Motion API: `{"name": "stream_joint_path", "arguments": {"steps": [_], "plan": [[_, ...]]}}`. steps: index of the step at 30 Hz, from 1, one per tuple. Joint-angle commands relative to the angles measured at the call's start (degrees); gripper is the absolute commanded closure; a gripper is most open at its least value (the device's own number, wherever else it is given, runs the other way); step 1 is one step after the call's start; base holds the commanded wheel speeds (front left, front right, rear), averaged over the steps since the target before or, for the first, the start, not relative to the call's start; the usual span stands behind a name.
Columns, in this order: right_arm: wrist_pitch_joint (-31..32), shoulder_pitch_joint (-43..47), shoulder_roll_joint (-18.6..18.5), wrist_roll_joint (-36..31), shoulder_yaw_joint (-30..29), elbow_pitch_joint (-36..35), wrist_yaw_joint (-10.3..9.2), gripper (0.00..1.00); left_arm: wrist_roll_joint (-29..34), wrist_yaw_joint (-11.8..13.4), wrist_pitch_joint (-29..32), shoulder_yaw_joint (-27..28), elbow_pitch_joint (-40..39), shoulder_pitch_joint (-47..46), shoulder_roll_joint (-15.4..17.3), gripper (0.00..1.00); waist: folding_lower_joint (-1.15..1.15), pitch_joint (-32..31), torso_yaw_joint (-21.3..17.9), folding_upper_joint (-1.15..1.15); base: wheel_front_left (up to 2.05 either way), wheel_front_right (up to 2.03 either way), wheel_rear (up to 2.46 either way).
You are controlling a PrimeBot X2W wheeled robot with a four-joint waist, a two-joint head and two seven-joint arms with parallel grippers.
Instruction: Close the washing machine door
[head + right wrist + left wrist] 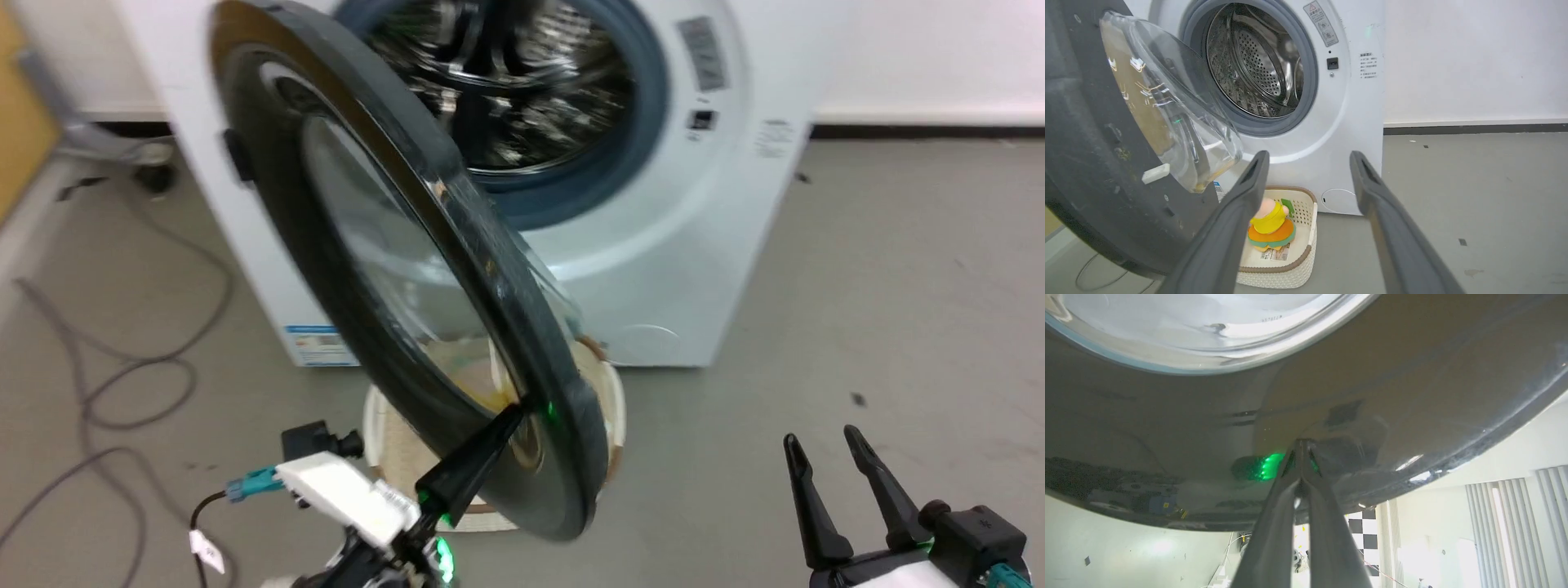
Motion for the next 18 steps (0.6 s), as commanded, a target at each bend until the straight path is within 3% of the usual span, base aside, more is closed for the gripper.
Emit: {"name": "stream_joint_path", "arguments": {"steps": [1,9,18], "plan": [[0.06,-0.94,-0.12,0.12,-0.02,-0.29,0.05,0.00,-0.14,-0.98,-1.66,-0.82,0.95,-1.80,-0.09,1.00,0.00,1.93,-3.95,0.00,0.00,0.00,0.00],[-0.19,-2.32,0.81,0.05,0.69,-0.20,0.05,0.00,-1.62,-5.69,-15.12,-4.42,8.46,-9.91,-0.09,1.00,0.00,5.14,-11.78,0.00,0.00,0.00,0.00],[-0.69,-3.91,2.32,0.54,1.73,0.89,0.05,0.00,-0.61,-7.71,-25.85,-4.61,19.90,-22.78,-0.09,1.00,0.00,8.26,-18.68,0.00,0.00,0.00,0.00]]}}
